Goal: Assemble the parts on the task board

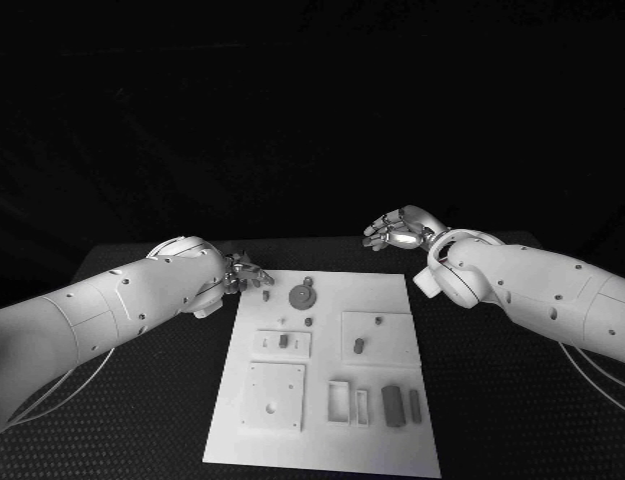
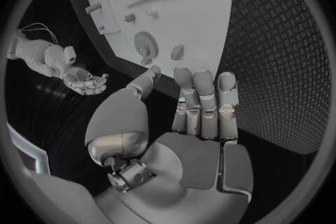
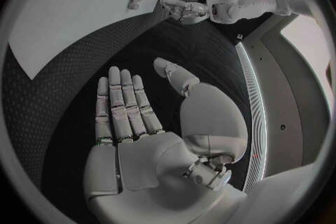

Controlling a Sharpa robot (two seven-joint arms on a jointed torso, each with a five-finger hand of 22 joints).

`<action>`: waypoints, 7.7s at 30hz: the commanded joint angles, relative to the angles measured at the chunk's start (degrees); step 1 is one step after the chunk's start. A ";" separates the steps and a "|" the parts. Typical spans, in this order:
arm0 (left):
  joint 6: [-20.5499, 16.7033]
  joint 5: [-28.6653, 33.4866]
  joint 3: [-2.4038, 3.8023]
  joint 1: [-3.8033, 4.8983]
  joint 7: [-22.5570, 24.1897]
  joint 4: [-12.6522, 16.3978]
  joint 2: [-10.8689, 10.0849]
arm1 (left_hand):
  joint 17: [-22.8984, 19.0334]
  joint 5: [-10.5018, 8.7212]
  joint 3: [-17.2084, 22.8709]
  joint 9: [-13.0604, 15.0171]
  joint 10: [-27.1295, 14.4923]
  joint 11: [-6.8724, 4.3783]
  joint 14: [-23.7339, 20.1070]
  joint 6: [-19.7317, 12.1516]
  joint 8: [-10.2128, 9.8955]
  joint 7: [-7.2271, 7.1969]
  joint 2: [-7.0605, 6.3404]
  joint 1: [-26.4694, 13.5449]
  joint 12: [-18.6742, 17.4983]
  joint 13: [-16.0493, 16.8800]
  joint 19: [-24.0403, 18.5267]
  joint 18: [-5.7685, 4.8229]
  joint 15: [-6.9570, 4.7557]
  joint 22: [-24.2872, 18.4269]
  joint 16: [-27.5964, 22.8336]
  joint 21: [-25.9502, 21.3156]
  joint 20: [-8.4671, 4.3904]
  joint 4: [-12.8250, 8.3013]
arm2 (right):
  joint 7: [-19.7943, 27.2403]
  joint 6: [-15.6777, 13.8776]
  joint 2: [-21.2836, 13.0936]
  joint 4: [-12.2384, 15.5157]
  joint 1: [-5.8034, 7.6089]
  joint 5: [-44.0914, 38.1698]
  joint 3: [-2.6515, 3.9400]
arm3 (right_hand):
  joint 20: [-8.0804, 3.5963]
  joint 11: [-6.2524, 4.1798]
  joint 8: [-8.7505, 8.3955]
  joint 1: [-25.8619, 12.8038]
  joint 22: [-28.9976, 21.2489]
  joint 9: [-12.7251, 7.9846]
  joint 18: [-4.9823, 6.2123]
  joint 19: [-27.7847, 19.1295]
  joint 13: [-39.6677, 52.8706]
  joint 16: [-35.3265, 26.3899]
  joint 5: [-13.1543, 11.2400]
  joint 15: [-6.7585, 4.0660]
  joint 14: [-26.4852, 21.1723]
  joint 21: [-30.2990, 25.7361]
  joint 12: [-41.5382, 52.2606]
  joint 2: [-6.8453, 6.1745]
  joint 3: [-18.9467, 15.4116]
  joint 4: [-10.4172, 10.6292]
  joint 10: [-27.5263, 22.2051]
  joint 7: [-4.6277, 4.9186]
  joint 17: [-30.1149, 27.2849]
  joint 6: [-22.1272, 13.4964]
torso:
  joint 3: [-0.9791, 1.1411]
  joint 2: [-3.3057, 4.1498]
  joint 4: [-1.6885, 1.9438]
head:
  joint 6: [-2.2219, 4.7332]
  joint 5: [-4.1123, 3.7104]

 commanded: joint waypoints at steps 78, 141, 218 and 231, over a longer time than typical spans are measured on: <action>5.07 0.09 -0.02 -1.02 1.66 -2.99 1.71 | -0.35 0.42 -1.75 -0.54 1.16 -0.15 -0.11 3.07 1.30 -0.62 12.26 5.86 -0.80 0.23 -0.79 -0.39 0.03 1.56 0.73 -0.71 -7.39 -5.46 | 0.58 0.57 0.45 0.13 0.01 0.00 0.03 | 0.01 -0.06 0.13 0.06 0.16 -0.17 -1.00 -0.36 -0.05 -0.41 0.46 0.35 0.07 -0.24 -0.41 0.15 -0.33 0.03 0.37 0.07 -0.13 -0.20 | 0.01 0.23 -0.07 | -0.85 -0.51; -7.55 1.58 -5.67 -0.40 0.02 31.36 -18.68 | -0.35 6.14 -0.59 -1.93 3.02 -2.29 2.03 9.69 3.30 -2.80 14.91 2.73 0.18 1.18 1.41 -0.43 -1.51 1.58 2.28 0.13 -8.17 -9.52 | 0.40 0.76 -0.13 -1.40 0.05 0.26 0.01 | 0.00 -0.07 0.16 -0.03 0.19 -0.24 -1.01 -0.40 -0.05 -0.49 0.50 0.30 0.04 -0.28 -0.53 0.13 -0.32 0.03 0.39 0.07 -0.17 -0.21 | -0.04 -0.32 0.56 | -0.83 -0.45; -8.09 -4.80 -6.02 -3.45 -1.30 26.87 -13.96 | -0.01 8.03 -0.95 -1.67 3.52 -3.45 2.90 12.51 5.18 -4.00 16.14 -0.99 1.60 2.17 2.22 -0.38 -2.17 1.76 3.71 0.79 -8.69 -9.43 | 0.56 0.85 -0.22 -0.20 0.05 0.28 0.01 | 0.01 -0.06 0.20 -0.25 0.25 -0.33 -1.03 -0.41 -0.04 -0.55 0.67 0.32 0.07 -0.31 -0.66 0.23 -0.31 0.11 0.46 0.08 -0.20 -0.23 | 0.04 -0.35 0.49 | -1.69 -0.59; -7.22 -5.58 -6.02 -3.61 -1.36 27.08 -13.82 | -0.01 8.18 -0.78 -1.62 3.50 -3.50 2.90 12.54 5.27 -4.05 16.19 -0.93 1.66 2.21 2.22 -0.34 -2.19 1.77 3.76 0.82 -8.73 -9.62 | 0.56 0.90 -0.31 -0.08 0.05 0.35 0.01 | 0.02 -0.05 0.21 -0.33 0.26 -0.34 -1.04 -0.40 -0.04 -0.56 0.70 0.31 0.07 -0.31 -0.67 0.27 -0.33 0.15 0.47 0.09 -0.21 -0.22 | 0.02 -0.34 0.48 | -1.90 -0.56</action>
